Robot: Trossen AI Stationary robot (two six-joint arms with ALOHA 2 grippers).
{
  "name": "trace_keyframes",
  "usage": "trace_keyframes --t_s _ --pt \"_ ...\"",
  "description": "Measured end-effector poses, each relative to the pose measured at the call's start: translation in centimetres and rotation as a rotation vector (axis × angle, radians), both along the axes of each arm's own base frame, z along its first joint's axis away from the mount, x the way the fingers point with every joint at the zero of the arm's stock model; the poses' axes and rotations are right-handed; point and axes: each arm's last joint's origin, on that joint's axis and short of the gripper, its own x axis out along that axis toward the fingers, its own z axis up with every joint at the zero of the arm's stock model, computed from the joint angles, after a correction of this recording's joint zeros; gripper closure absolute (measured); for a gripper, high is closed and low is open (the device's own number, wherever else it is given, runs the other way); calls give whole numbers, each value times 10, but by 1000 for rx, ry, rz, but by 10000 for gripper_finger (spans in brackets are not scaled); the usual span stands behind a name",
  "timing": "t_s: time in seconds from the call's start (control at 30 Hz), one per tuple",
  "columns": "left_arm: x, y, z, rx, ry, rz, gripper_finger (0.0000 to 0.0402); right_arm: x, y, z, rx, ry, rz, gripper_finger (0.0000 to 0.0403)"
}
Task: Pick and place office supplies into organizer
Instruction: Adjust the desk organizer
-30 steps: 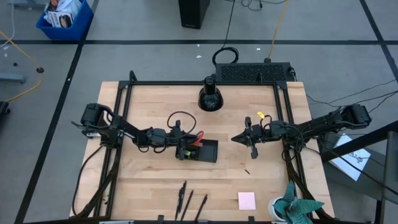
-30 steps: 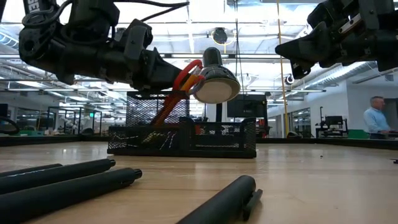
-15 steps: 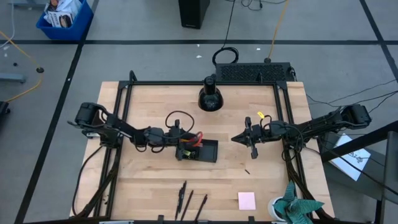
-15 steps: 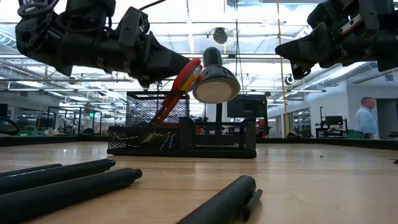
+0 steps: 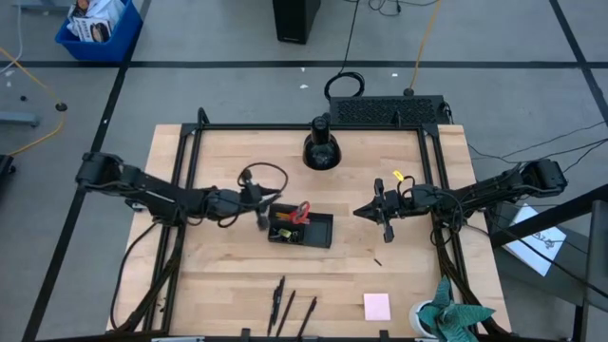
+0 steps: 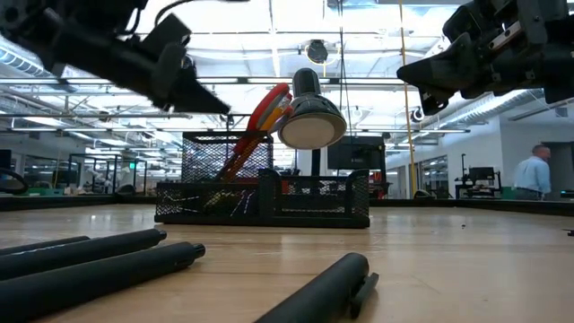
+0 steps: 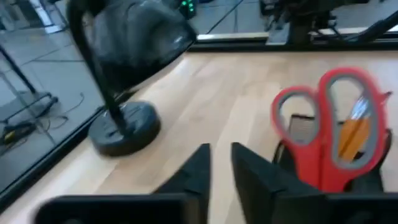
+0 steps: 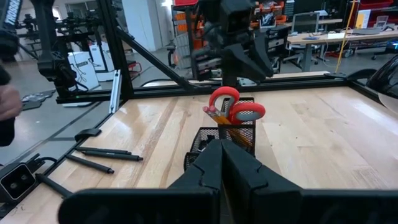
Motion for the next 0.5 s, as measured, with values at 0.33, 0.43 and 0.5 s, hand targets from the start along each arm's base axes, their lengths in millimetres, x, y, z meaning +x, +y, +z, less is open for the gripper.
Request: trace_keyframes --t_s 0.33,0.43,0.5 --pt "-34 36 -39 -235 -42 102 398 0 0 0 0 -3 -3 403" --pt "-32 36 -42 -250 -52 74 396 0 0 1 0 -9 -13 403" --pt "-29 36 -43 -250 -55 71 399 0 -1 1 -1 -10 -27 403"
